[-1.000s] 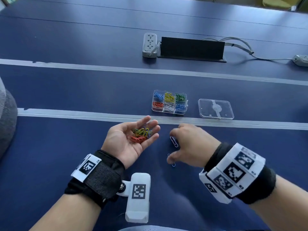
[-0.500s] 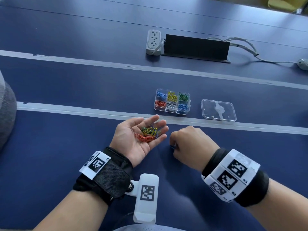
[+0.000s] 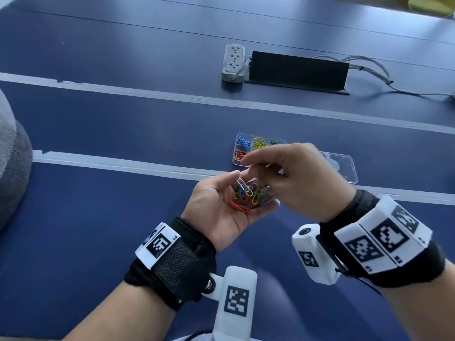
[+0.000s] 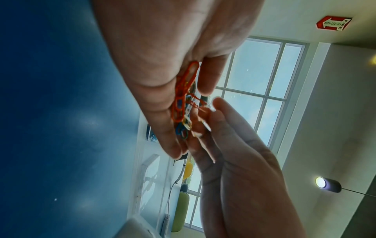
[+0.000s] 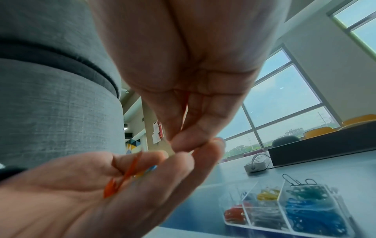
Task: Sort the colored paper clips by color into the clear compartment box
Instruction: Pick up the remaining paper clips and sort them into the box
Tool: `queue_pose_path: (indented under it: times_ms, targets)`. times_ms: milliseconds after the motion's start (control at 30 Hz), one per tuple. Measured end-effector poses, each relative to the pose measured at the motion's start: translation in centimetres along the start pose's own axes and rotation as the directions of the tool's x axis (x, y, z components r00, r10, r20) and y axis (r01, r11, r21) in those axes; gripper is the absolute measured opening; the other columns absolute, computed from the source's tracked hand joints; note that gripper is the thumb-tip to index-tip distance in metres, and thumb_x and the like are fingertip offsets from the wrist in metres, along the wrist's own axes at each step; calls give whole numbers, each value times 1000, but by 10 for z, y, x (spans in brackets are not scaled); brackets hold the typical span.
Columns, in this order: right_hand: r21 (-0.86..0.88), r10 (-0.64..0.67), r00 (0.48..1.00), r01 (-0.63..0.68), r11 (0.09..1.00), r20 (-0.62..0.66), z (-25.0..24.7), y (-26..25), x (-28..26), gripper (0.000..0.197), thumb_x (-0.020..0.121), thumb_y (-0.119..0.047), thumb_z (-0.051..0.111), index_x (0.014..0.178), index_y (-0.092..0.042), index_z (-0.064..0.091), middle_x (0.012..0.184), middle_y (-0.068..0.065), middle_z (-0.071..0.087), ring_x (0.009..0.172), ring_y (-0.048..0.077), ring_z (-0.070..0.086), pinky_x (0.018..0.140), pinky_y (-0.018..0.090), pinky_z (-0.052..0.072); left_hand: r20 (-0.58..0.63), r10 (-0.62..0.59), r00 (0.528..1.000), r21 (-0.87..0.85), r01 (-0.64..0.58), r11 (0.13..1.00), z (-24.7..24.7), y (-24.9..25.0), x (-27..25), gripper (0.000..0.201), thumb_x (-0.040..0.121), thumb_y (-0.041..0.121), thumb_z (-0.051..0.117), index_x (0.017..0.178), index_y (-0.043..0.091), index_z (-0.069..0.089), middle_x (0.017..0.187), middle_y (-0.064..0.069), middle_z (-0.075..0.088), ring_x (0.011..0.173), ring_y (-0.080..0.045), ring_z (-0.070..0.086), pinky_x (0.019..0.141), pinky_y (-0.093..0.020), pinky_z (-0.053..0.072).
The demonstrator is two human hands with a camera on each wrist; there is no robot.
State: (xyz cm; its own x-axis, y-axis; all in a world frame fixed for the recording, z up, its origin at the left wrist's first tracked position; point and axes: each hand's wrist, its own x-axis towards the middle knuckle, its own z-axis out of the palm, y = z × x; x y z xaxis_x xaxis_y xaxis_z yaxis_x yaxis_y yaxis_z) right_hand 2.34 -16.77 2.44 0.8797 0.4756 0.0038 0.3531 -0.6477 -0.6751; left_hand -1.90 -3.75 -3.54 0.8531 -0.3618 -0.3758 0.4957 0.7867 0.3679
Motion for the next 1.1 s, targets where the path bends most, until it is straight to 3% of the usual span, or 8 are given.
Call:
queue_pose_path:
  times_ms: [133, 267, 467, 600, 767, 833, 967, 1100]
  targets:
    - [19, -9, 998, 10, 1000, -57, -11, 8, -1, 24, 84, -2, 59, 92, -20, 73, 79, -6, 71, 67, 5, 66, 66, 10, 50, -8, -3, 1000, -19, 2, 1000, -1, 2, 1, 50, 82, 20, 45, 125, -2, 57, 127, -21, 61, 104, -34, 63, 93, -47, 48]
    - [-221, -25, 994, 48, 974, 104, -15, 10, -1, 23, 85, -16, 62, 98, -31, 72, 75, -15, 59, 65, -2, 53, 63, 9, 38, 12, 9, 1000, -26, -8, 1000, -1, 2, 2, 48, 86, 17, 39, 124, -4, 60, 124, -20, 63, 108, -32, 61, 102, -49, 42]
    - [-320, -31, 979, 95, 943, 200, -6, 10, 2, 23, 87, -20, 58, 101, -35, 69, 84, -7, 56, 74, 10, 47, 75, 33, 48, -14, 22, 1000, -80, -23, 997, -1, 1, 3, 46, 86, 13, 37, 121, -6, 60, 122, -21, 60, 113, -31, 51, 99, -49, 44]
    - [-251, -76, 989, 105, 962, 125, -6, 13, 3, 11, 79, -16, 67, 86, -24, 72, 75, -11, 55, 63, -1, 46, 67, 23, 42, -18, 12, 1000, -95, -13, 995, -1, 2, 1, 53, 86, 13, 34, 133, -4, 49, 138, -22, 51, 122, -31, 48, 105, -48, 39]
    - [-27, -15, 993, 19, 999, 120, -14, 13, 2, 5, 75, -12, 72, 76, -17, 72, 65, -18, 63, 61, -6, 56, 61, 6, 39, -10, 23, 1000, -81, -24, 996, 2, 3, -1, 58, 78, 4, 35, 134, -4, 47, 127, -17, 62, 101, -25, 63, 94, -40, 48]
    - [74, -6, 995, -1, 997, 95, -15, 14, 2, 7, 74, -10, 74, 74, -17, 72, 67, -15, 68, 62, -4, 60, 63, 8, 43, -16, 32, 999, -86, -33, 996, 3, 2, 0, 58, 79, 1, 34, 135, -4, 46, 127, -18, 61, 103, -27, 62, 94, -40, 48]
    - [158, 16, 1000, -13, 987, -20, -13, 15, 3, 8, 75, -12, 74, 74, -20, 70, 76, -5, 73, 67, 12, 69, 74, 34, 56, -14, 33, 999, -105, -34, 994, 7, 1, 0, 62, 73, -2, 29, 131, -4, 51, 121, -22, 62, 102, -30, 64, 96, -42, 47]
    - [211, -13, 996, 32, 977, -89, -11, 10, 1, 10, 78, -9, 71, 76, -19, 69, 75, -8, 71, 65, 9, 66, 69, 30, 56, -12, 56, 998, -136, -57, 989, 7, -1, -1, 62, 66, -4, 24, 115, -8, 61, 102, -23, 66, 91, -33, 68, 94, -49, 48]
